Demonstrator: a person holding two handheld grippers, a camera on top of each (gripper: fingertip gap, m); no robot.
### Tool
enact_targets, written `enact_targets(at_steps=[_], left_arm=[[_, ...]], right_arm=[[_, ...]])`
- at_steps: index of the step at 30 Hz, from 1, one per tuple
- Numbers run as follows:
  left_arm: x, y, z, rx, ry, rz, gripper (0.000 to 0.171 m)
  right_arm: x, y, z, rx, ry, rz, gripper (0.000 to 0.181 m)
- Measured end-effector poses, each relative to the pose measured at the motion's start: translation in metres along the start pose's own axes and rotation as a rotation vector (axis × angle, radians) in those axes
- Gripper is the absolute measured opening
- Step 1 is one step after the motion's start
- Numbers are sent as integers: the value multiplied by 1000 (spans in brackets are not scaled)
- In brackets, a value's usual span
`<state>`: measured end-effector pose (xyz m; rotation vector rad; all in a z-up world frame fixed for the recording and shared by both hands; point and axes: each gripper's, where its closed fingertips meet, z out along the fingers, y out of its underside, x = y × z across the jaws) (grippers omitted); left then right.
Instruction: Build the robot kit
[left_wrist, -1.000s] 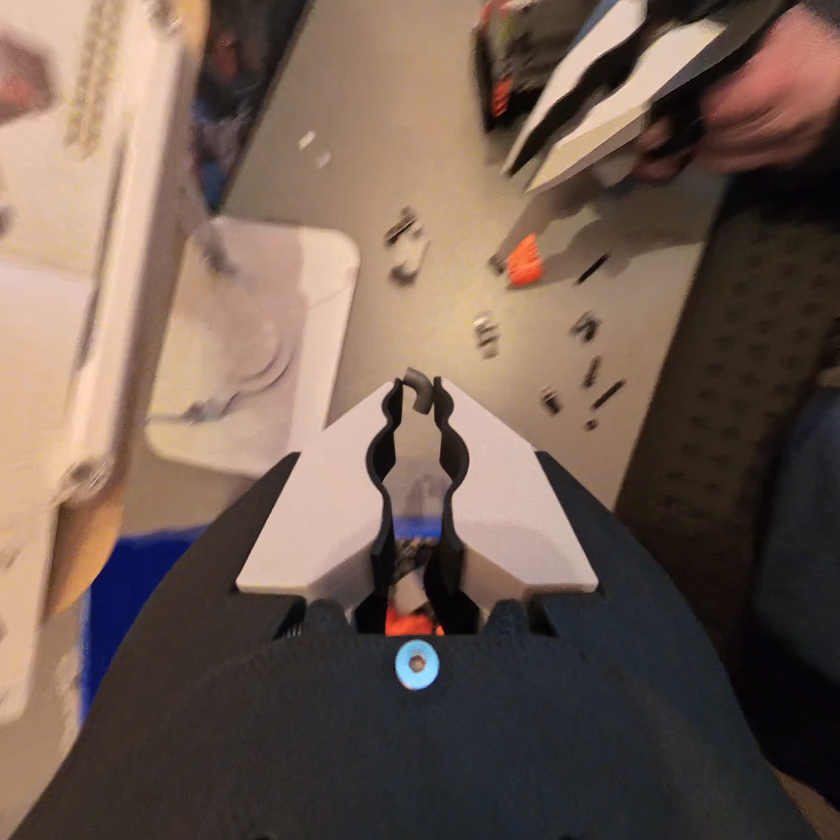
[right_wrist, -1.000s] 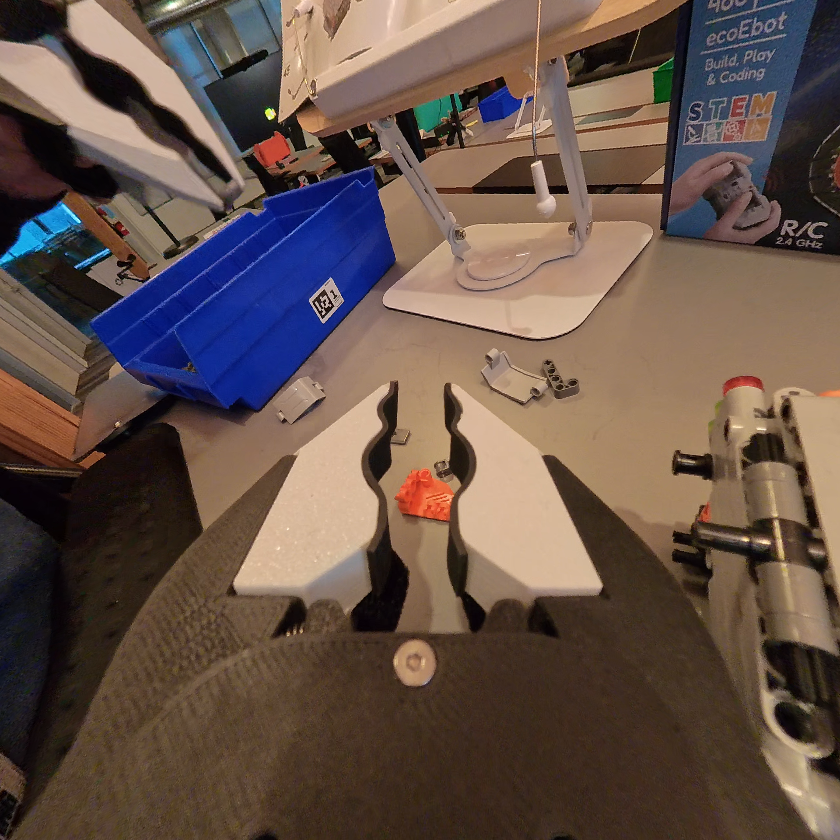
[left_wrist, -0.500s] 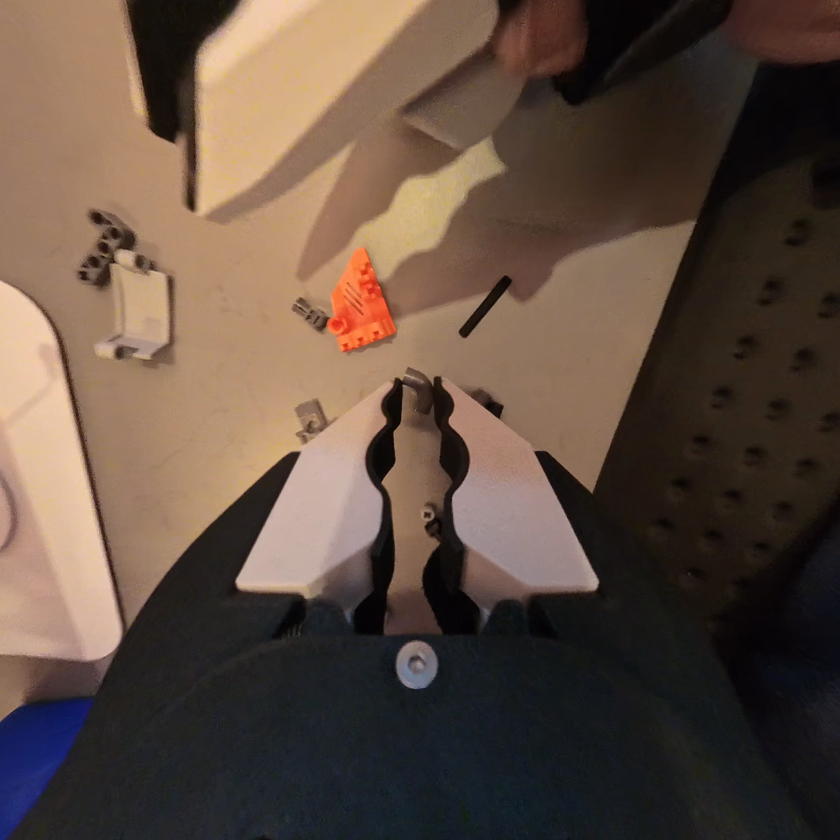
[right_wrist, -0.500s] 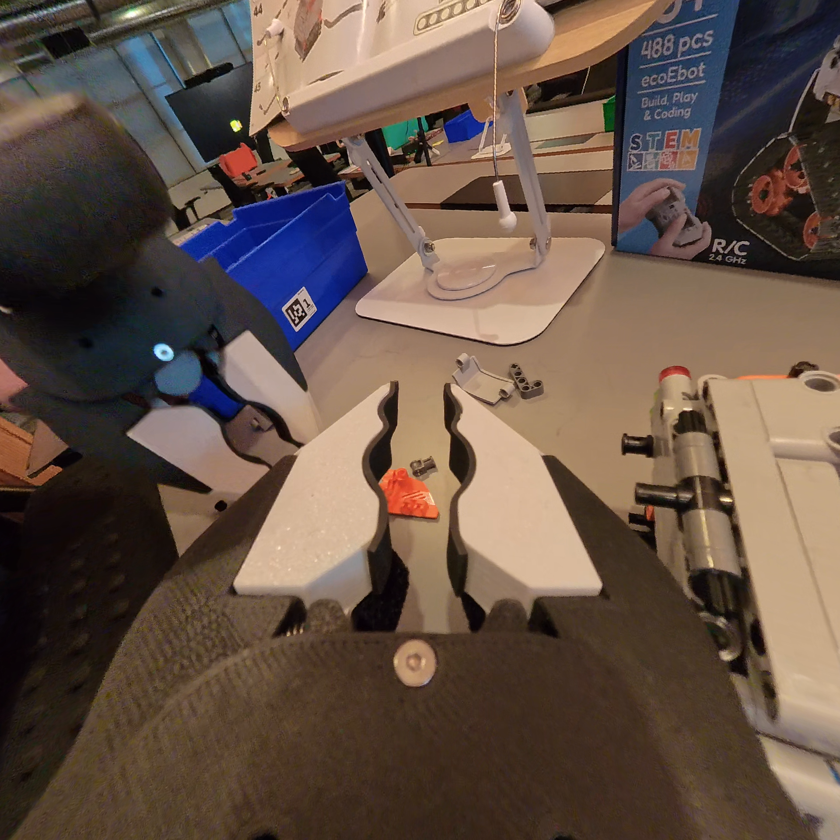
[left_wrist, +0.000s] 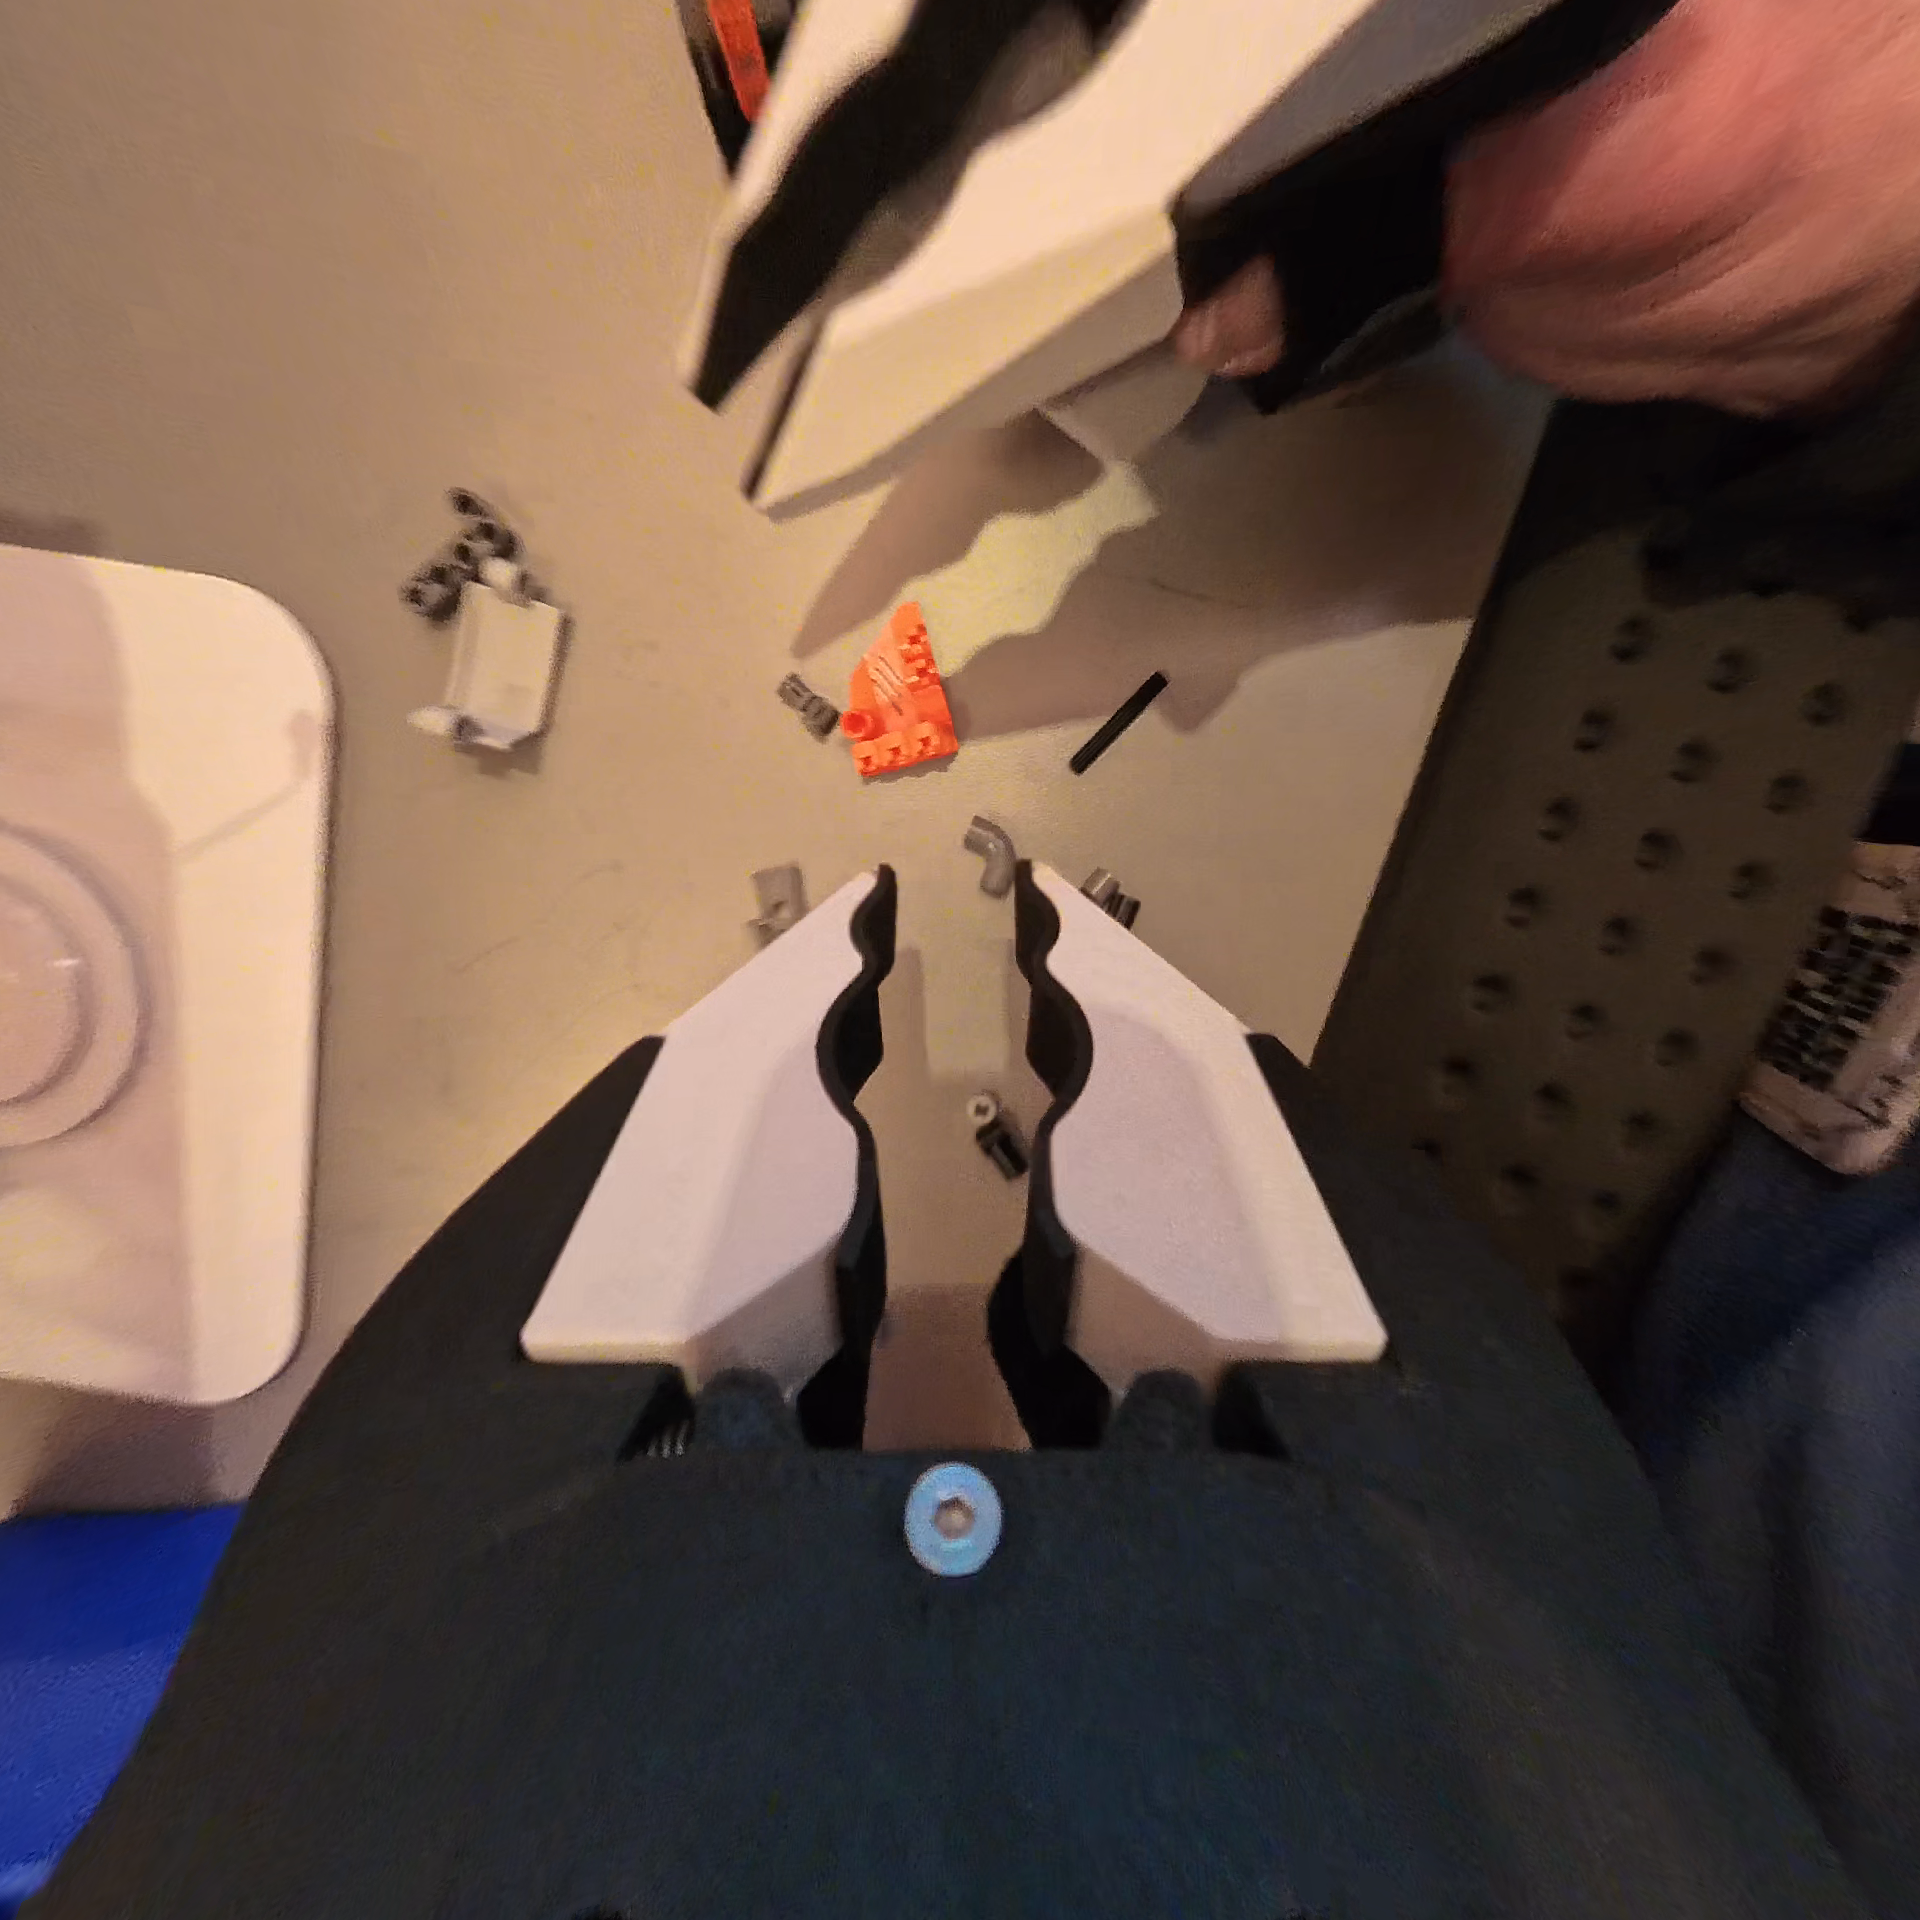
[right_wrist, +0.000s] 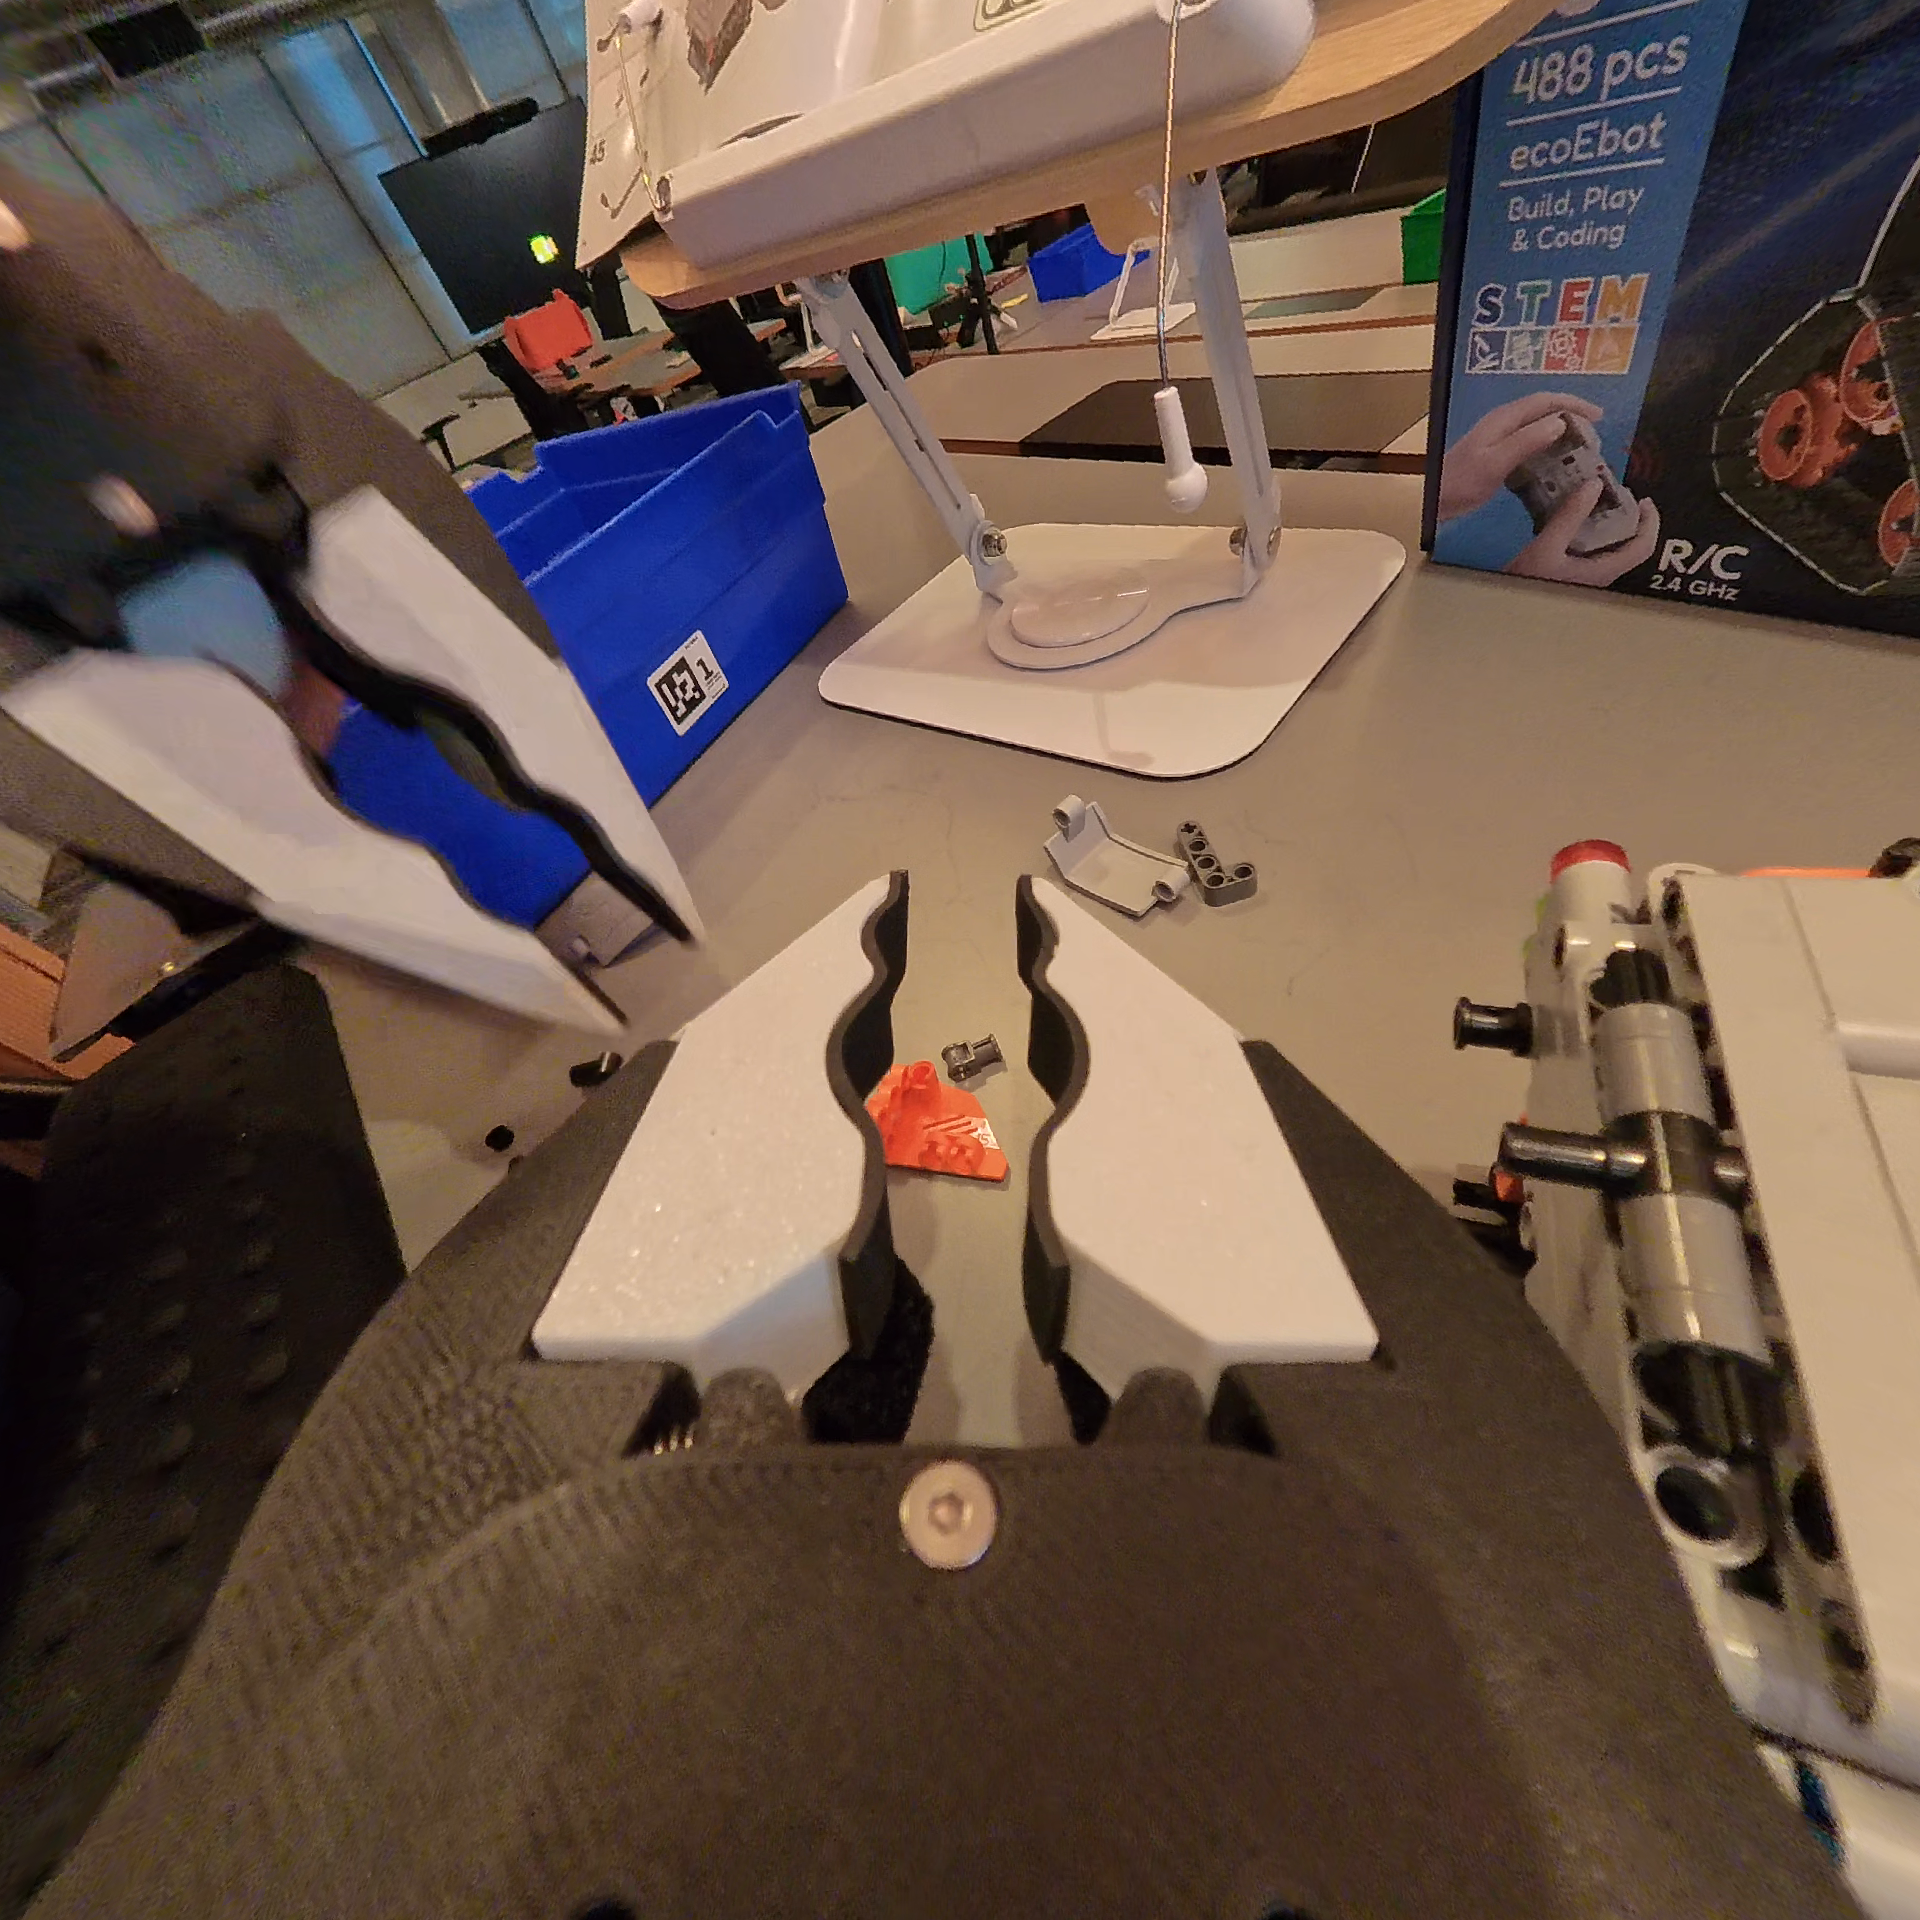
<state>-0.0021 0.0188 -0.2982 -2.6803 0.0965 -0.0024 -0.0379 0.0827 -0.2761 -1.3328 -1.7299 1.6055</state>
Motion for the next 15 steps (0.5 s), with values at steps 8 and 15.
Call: enact_targets(at_steps=[8,15], left_arm=[[-68,27,-121,69,-120,161,26],[-201,157,-195,-24,-242,-197,27]], right_arm=[[-2,6,5,-37,3,-30,19],[-1,8,8,-53,23,-50,21]])
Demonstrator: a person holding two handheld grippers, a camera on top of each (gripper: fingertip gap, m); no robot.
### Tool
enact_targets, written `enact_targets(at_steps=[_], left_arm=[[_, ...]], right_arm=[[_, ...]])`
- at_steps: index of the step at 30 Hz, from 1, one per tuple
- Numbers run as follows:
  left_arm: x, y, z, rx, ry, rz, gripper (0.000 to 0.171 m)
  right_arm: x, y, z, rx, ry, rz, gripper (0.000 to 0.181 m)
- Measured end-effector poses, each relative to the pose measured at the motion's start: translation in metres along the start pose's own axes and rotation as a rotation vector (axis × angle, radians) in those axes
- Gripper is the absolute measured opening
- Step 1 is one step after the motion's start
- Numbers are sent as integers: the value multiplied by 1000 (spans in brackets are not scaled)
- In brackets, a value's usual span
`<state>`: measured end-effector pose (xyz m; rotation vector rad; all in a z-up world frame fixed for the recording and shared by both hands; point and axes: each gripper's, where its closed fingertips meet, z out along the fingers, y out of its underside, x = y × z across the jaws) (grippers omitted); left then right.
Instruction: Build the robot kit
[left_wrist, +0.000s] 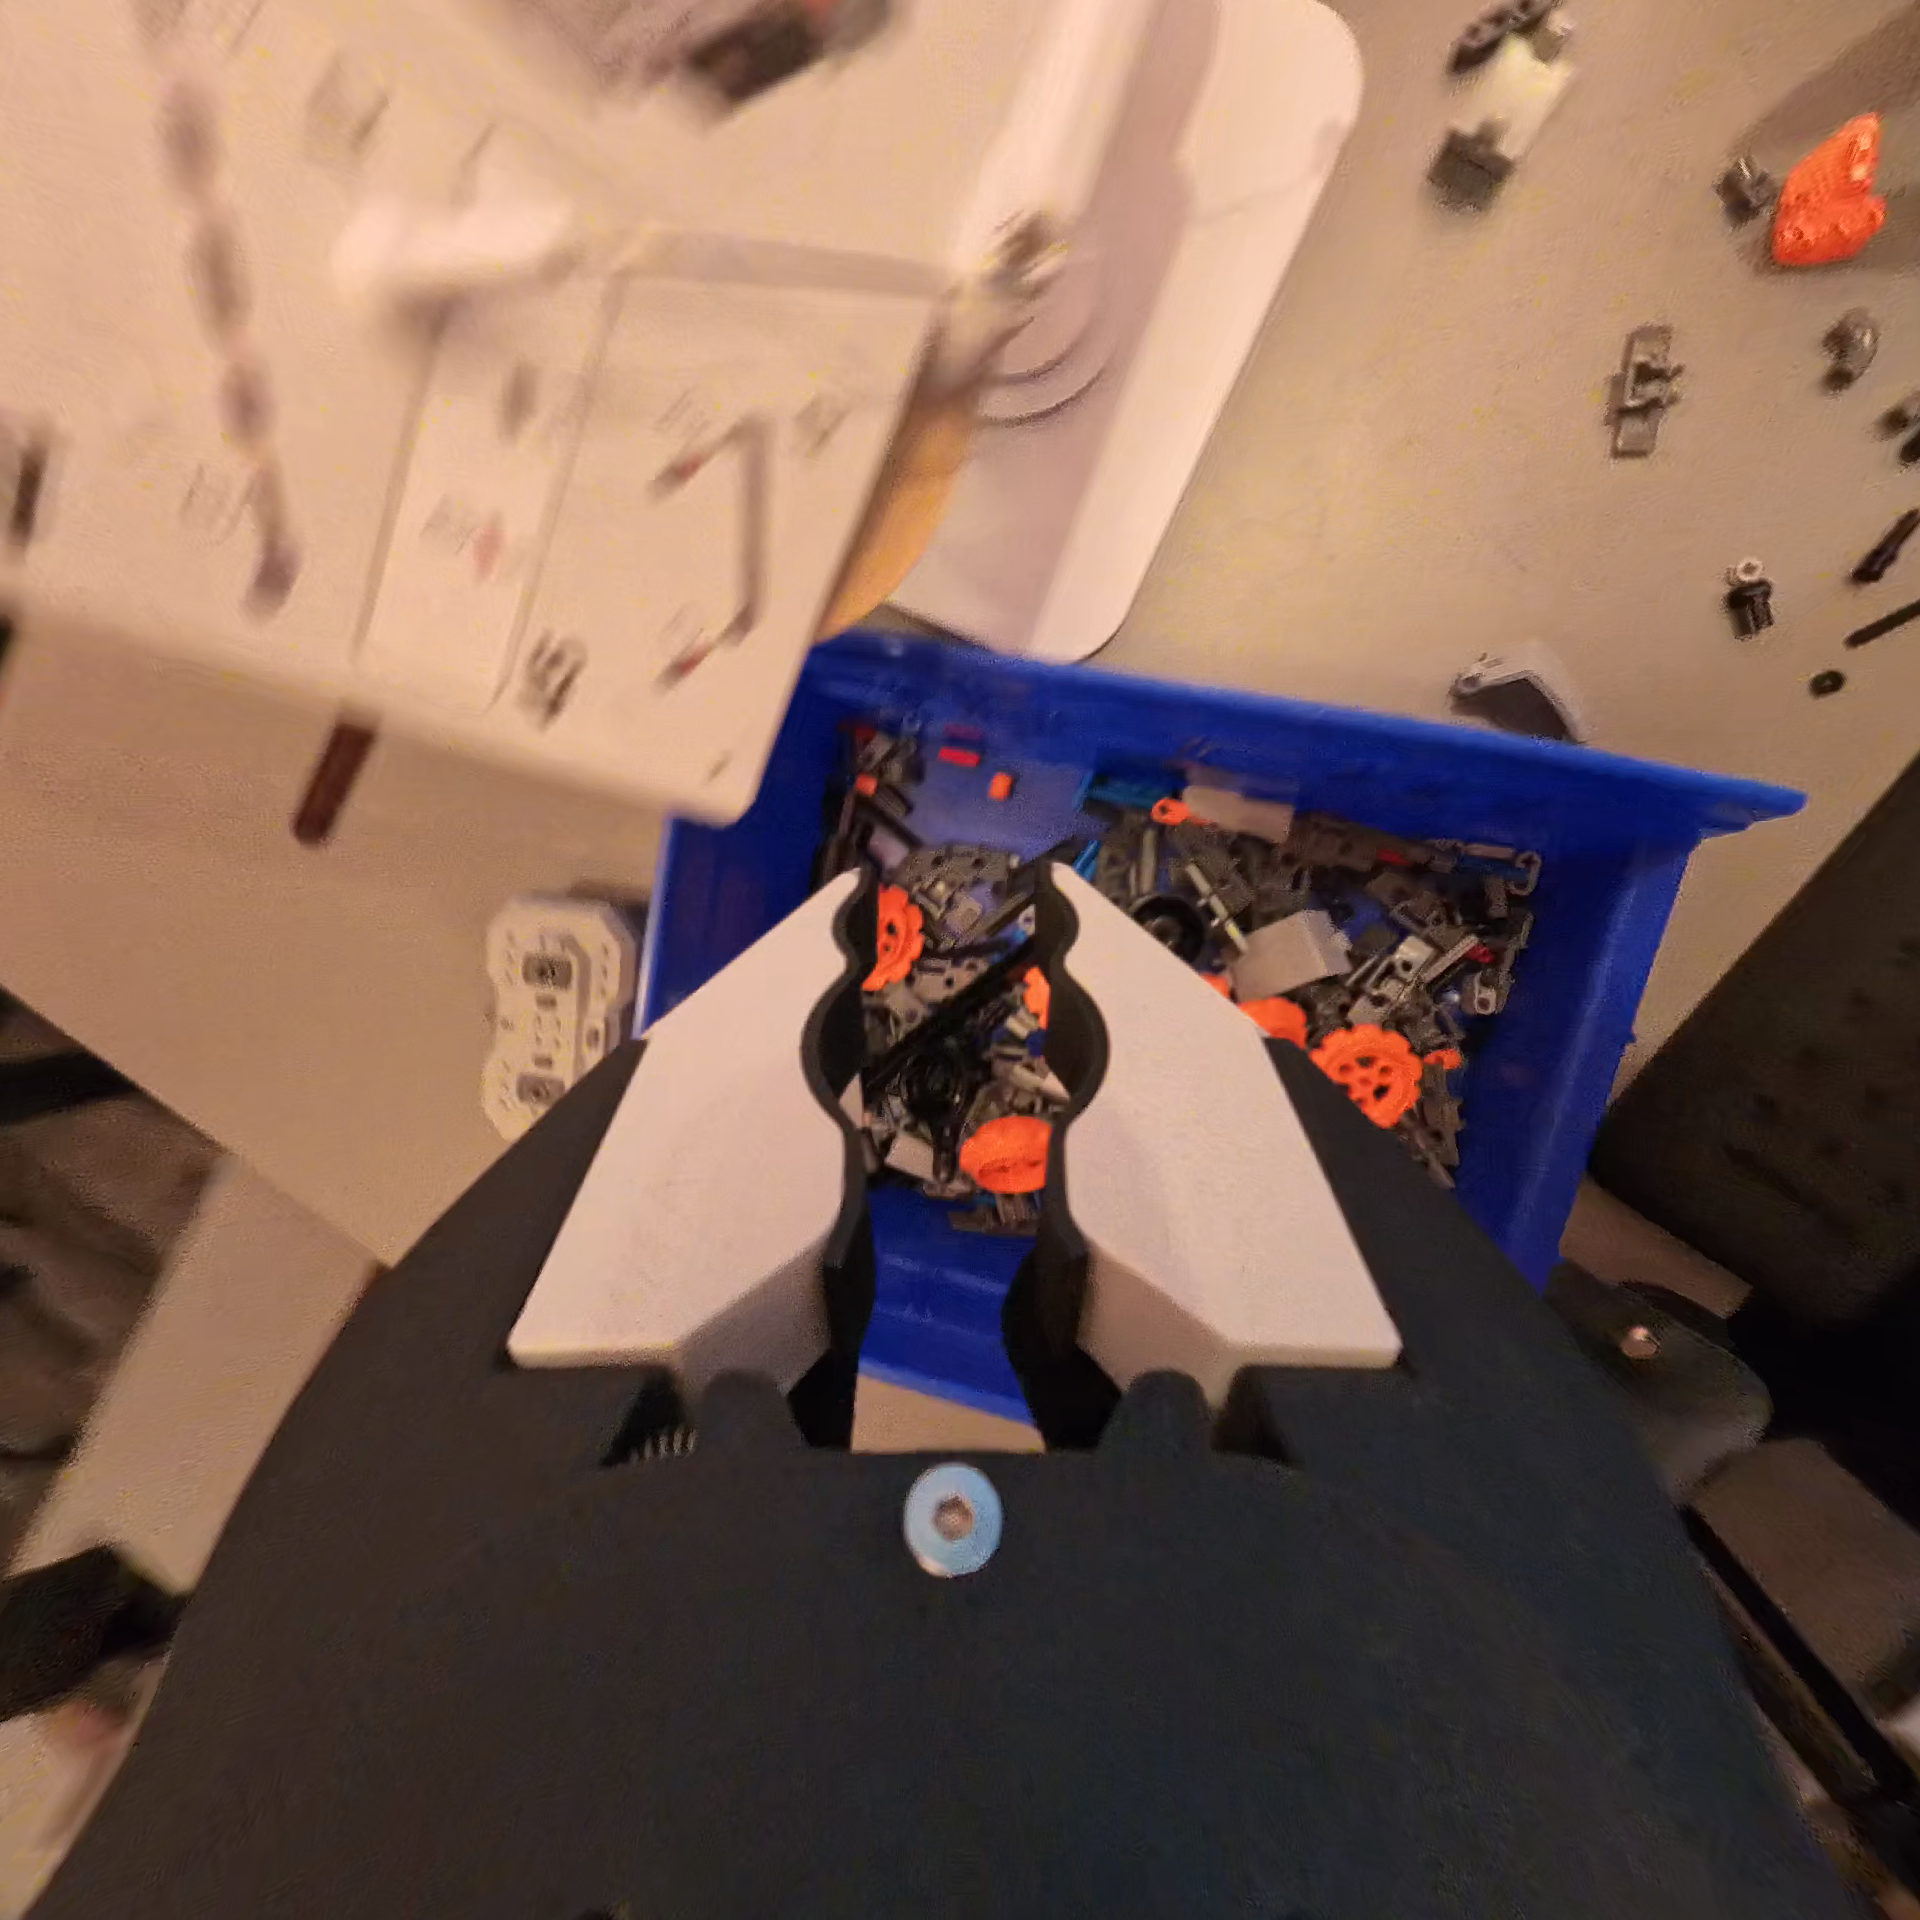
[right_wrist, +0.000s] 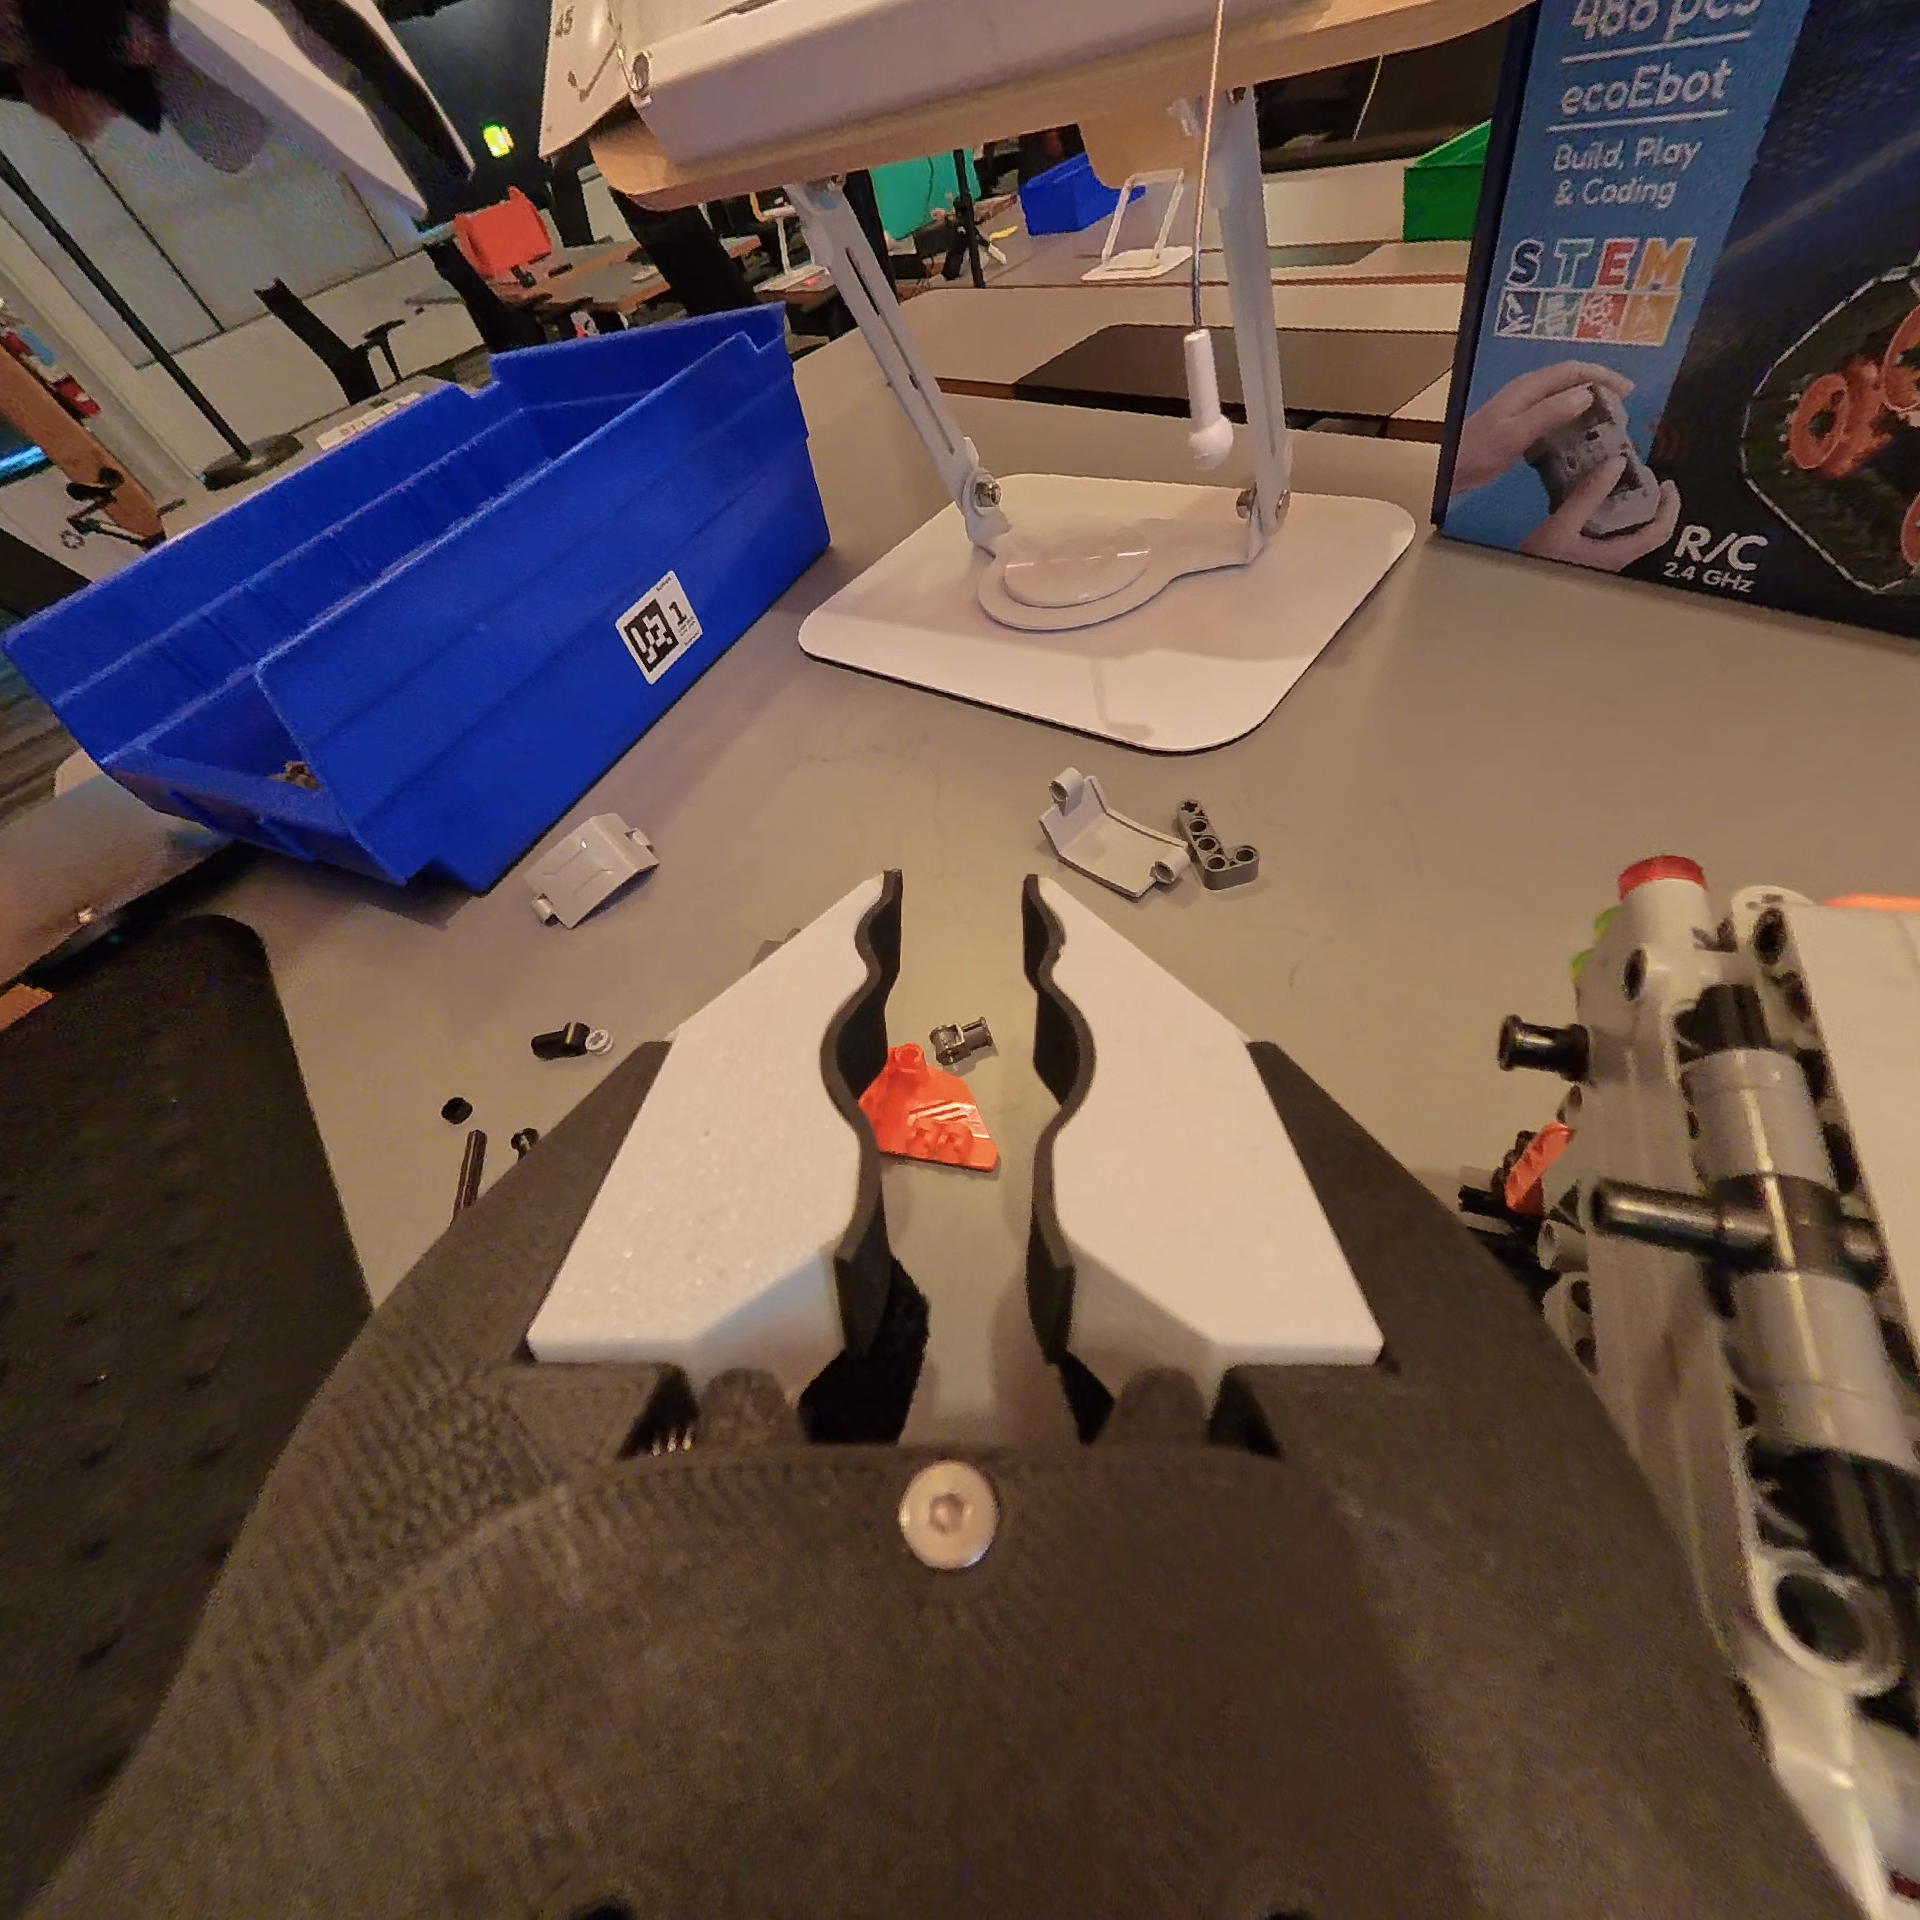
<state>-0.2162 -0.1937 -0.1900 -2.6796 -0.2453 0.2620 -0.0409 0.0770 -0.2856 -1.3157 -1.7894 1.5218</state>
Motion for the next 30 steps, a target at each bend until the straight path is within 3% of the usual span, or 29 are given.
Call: enact_targets(at_steps=[3,5,10,16,22,30], left_arm=[[-29,47,4,-69,122,-194,36],[-37,65,11,-97,135,-208,29],[-29,94,45,-252,150,-184,30],[-35,116,82,-391,63,-183,36],[-36,130,105,-471,27,-215,27],[-33,127,114,-443,41,-206,11]], right_arm=[[-3,4,3,-22,-4,-24,22],[-6,3,5,-22,-13,-44,23],[-11,5,8,-35,-33,-60,25],[-11,7,8,-43,-23,-75,26],[-11,8,9,-51,-17,-86,27],[-11,8,9,-52,-18,-82,27]])
